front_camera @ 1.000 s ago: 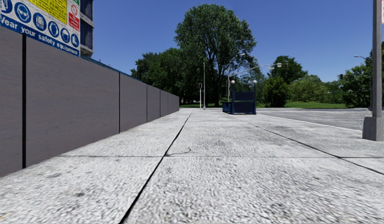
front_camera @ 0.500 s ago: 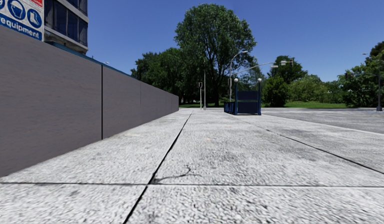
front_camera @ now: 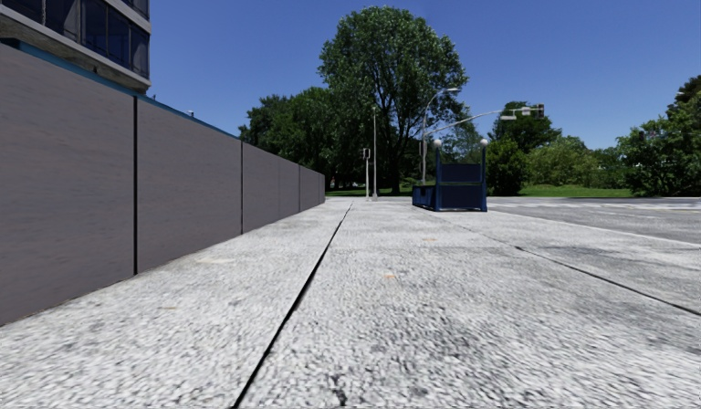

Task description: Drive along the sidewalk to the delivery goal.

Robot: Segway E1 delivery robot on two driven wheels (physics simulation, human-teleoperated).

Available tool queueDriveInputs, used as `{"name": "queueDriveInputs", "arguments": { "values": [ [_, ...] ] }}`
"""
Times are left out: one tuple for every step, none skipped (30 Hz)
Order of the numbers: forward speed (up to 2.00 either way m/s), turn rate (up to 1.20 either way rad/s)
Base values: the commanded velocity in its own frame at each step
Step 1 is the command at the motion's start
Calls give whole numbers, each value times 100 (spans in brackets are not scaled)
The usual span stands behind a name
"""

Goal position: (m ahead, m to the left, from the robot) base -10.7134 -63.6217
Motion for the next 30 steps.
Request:
{"name": "queueDriveInputs", "arguments": {
  "values": [
    [200, 0],
    [200, 0],
    [200, 0],
    [200, 0],
    [200, 0],
    [200, 0],
    [200, 0],
    [200, 0],
    [200, 0],
    [200, 0],
    [200, 0],
    [200, 0],
    [200, 0],
    [200, 0],
    [200, 0],
    [200, 0],
    [200, 0],
    [200, 0],
    [200, 0],
    [200, 0],
    [200, 0],
    [200, 0],
    [200, 0],
    [200, 0],
    [200, 0],
    [200, 0],
    [200, 0],
    [200, 0],
    [200, 0],
    [200, 0]
  ]
}}
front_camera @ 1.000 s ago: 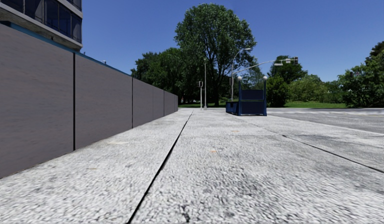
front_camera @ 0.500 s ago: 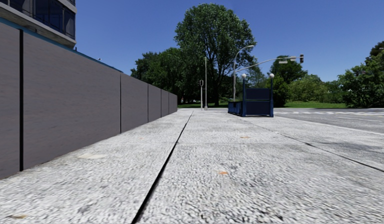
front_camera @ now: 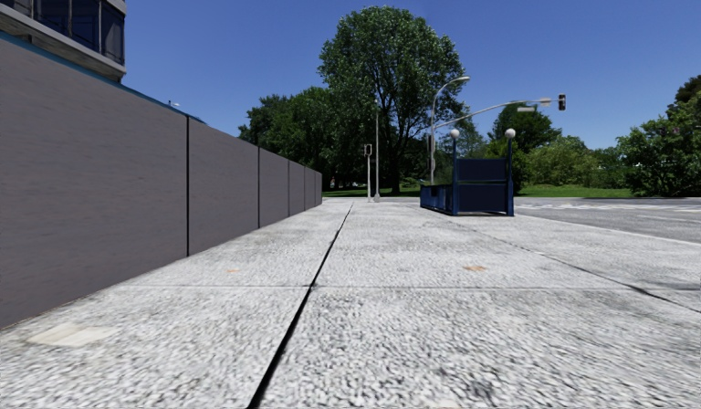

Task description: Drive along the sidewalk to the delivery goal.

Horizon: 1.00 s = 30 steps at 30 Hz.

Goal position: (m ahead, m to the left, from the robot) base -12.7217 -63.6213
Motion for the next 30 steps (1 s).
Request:
{"name": "queueDriveInputs", "arguments": {
  "values": [
    [200, 0],
    [200, 0],
    [200, 0],
    [200, 0],
    [200, 0],
    [200, 0],
    [200, 0],
    [200, 0],
    [200, 0],
    [200, 0],
    [200, 0],
    [200, 0],
    [200, 0],
    [200, 0],
    [200, 0],
    [200, 0],
    [200, 0],
    [200, 0],
    [200, 0],
    [200, 0],
    [200, 0],
    [200, 0],
    [200, 0],
    [200, 0],
    [200, 0],
    [200, 0],
    [200, 0],
    [200, 0],
    [200, 0],
    [200, 0]
  ]
}}
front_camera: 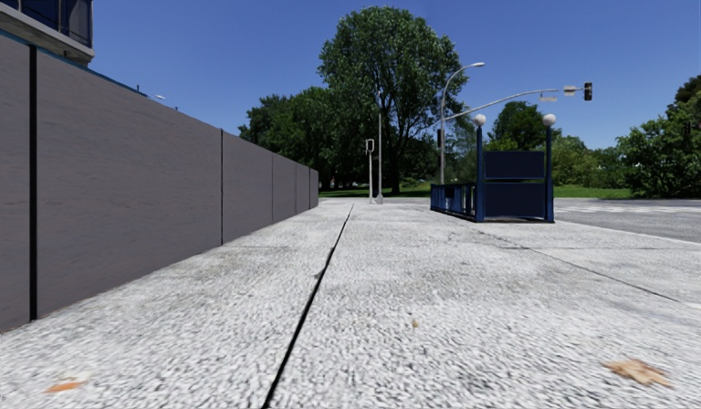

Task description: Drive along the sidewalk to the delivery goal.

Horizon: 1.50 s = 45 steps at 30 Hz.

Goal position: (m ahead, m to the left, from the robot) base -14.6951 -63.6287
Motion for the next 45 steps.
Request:
{"name": "queueDriveInputs", "arguments": {
  "values": [
    [200, 0],
    [200, 0],
    [200, 0],
    [200, 0],
    [200, 0],
    [200, 0],
    [200, 0],
    [200, 0],
    [200, 0],
    [200, 0],
    [200, 0],
    [200, 0],
    [200, 0],
    [200, -3],
    [200, -29],
    [200, -101],
    [200, -120],
    [200, -120],
    [200, -120],
    [200, -51],
    [200, 0],
    [200, 0],
    [200, 0],
    [200, 0],
    [200, 0],
    [200, 0],
    [200, 0],
    [200, 0],
    [200, 0],
    [200, 0],
    [200, 0],
    [200, 0],
    [200, 0],
    [200, 0],
    [200, 0],
    [200, 0],
    [200, 0],
    [200, 0],
    [200, 0],
    [200, 0],
    [200, 0],
    [200, 0],
    [200, 0],
    [200, 0],
    [200, 0]
  ]
}}
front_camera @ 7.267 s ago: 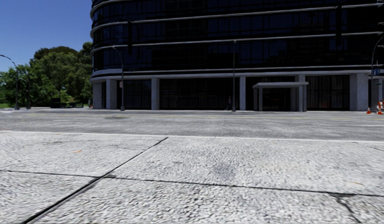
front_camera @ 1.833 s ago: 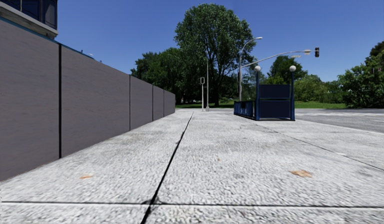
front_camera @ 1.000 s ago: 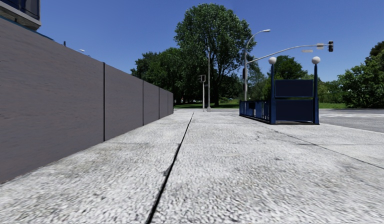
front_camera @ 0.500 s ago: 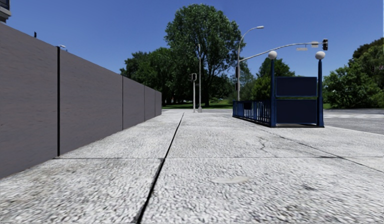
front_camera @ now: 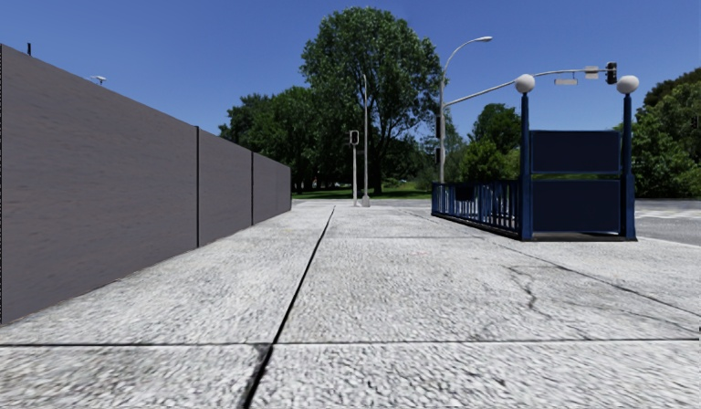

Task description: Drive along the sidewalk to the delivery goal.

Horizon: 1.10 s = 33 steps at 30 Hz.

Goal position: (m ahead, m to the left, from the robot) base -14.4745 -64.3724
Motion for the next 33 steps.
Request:
{"name": "queueDriveInputs", "arguments": {
  "values": [
    [200, 0],
    [200, 0],
    [200, 0],
    [200, 0],
    [200, 0],
    [200, 0],
    [200, 0],
    [200, 0],
    [200, 0],
    [200, 0],
    [200, 0],
    [200, 0],
    [200, 0],
    [200, 0],
    [200, 0],
    [200, 0],
    [200, 0],
    [200, 0],
    [200, 0],
    [200, 0],
    [200, 0],
    [200, 0],
    [200, 0],
    [200, 0],
    [200, 0],
    [200, 0],
    [200, 0],
    [200, 0],
    [200, 0],
    [200, 0],
    [200, 0],
    [200, 0],
    [200, 0]
  ]
}}
